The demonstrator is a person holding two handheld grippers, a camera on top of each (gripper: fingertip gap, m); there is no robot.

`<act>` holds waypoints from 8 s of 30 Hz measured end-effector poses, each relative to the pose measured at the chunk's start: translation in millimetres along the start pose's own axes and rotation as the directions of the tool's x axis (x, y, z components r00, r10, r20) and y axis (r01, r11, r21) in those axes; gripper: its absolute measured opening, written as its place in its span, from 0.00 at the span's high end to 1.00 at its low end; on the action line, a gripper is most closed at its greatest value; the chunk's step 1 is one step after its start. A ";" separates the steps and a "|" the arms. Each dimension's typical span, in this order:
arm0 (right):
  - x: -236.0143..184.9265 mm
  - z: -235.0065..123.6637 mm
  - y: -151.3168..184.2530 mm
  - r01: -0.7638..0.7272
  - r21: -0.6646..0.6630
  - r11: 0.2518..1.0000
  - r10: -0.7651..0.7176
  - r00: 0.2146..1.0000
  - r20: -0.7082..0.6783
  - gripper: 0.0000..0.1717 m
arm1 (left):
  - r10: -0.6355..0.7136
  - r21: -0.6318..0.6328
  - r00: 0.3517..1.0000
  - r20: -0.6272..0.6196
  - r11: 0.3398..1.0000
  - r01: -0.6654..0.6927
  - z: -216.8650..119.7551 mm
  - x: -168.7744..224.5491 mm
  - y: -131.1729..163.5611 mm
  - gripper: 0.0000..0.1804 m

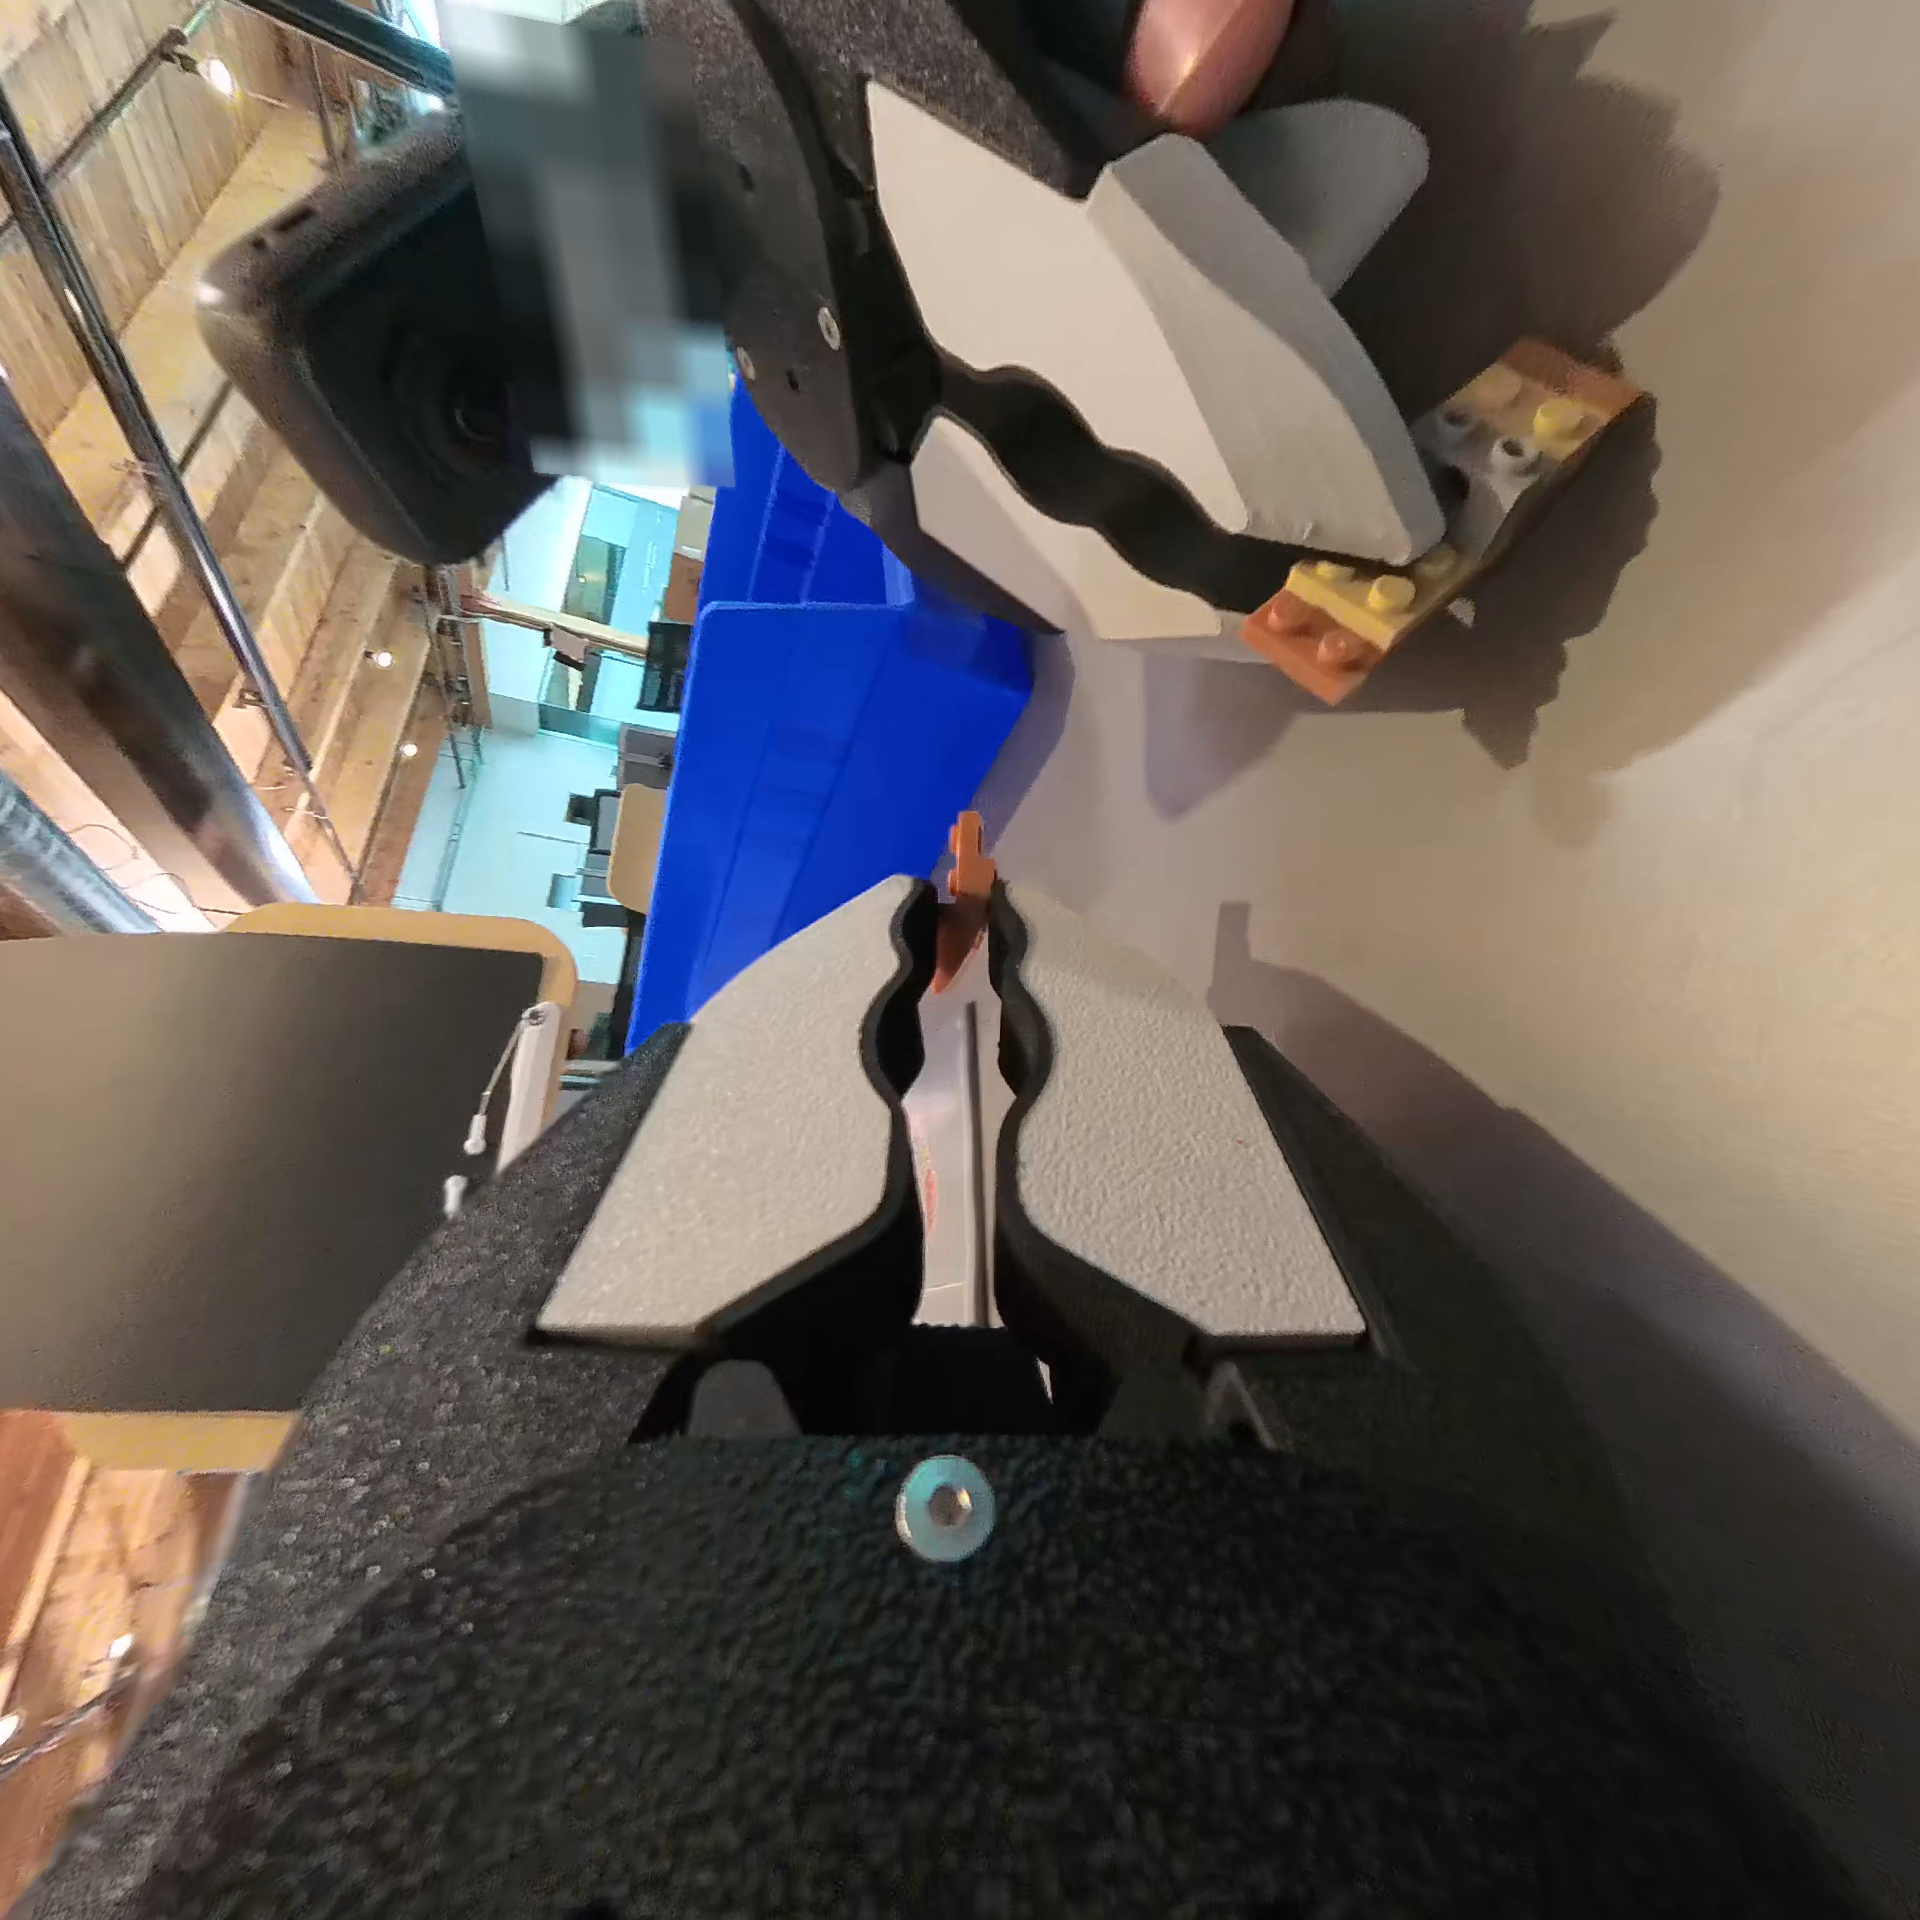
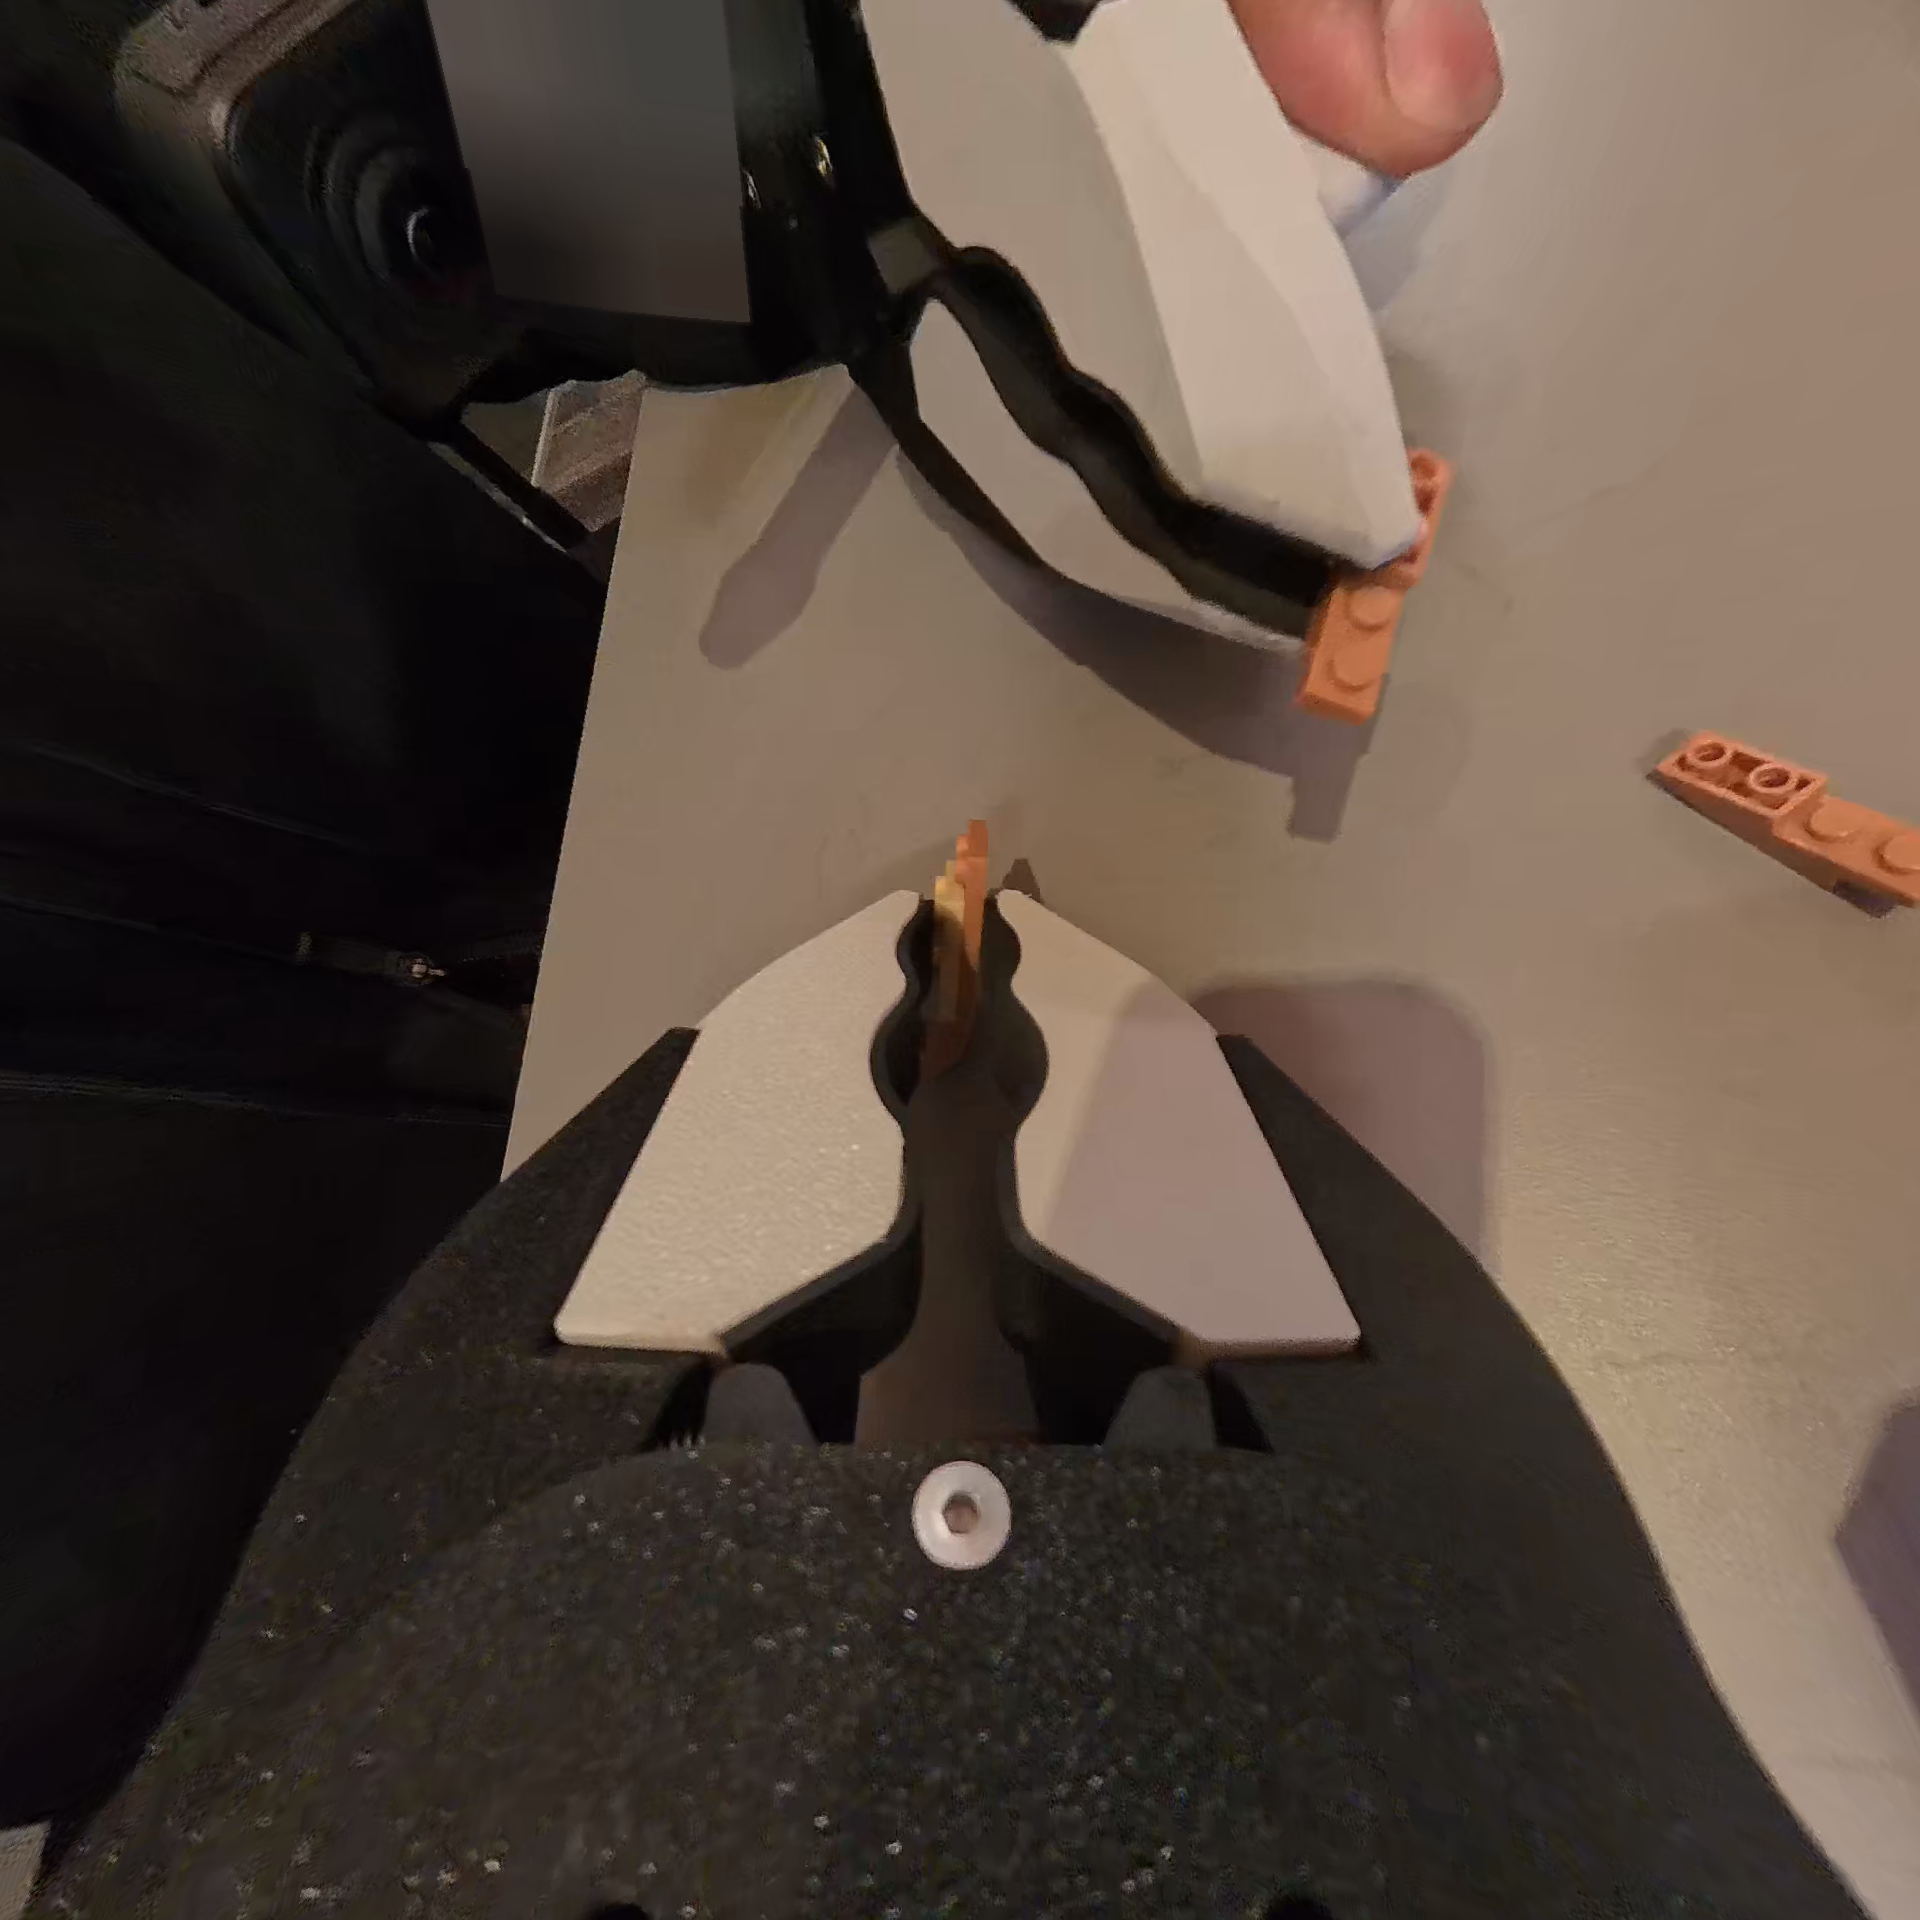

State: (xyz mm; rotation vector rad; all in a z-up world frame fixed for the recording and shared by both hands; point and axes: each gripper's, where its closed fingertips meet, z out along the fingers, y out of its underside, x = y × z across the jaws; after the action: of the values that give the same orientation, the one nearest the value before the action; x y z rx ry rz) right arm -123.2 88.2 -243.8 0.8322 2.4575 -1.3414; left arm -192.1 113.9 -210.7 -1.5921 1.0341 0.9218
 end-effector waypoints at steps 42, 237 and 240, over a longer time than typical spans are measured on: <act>-10.3 -1.2 7.7 -0.084 -0.036 0.996 0.087 0.992 0.095 0.95 | 0.219 0.193 0.974 0.050 0.955 -0.224 -19.7 27.3 -53.7 0.95; 17.8 15.2 0.2 0.175 -0.246 0.953 -0.269 0.861 -0.432 0.89 | 0.010 -0.092 0.929 -0.369 0.995 -0.048 -37.0 53.1 -27.6 0.96; 18.8 11.0 3.6 0.155 -0.276 0.949 -0.269 0.855 -0.443 0.90 | 0.007 -0.096 0.929 -0.369 0.994 -0.045 -36.7 52.4 -26.7 0.96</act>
State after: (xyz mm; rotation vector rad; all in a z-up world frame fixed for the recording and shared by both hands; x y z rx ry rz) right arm -137.3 87.6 -260.8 0.9427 3.0978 -0.9608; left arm -146.0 72.6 -242.0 -1.8896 1.2850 0.7151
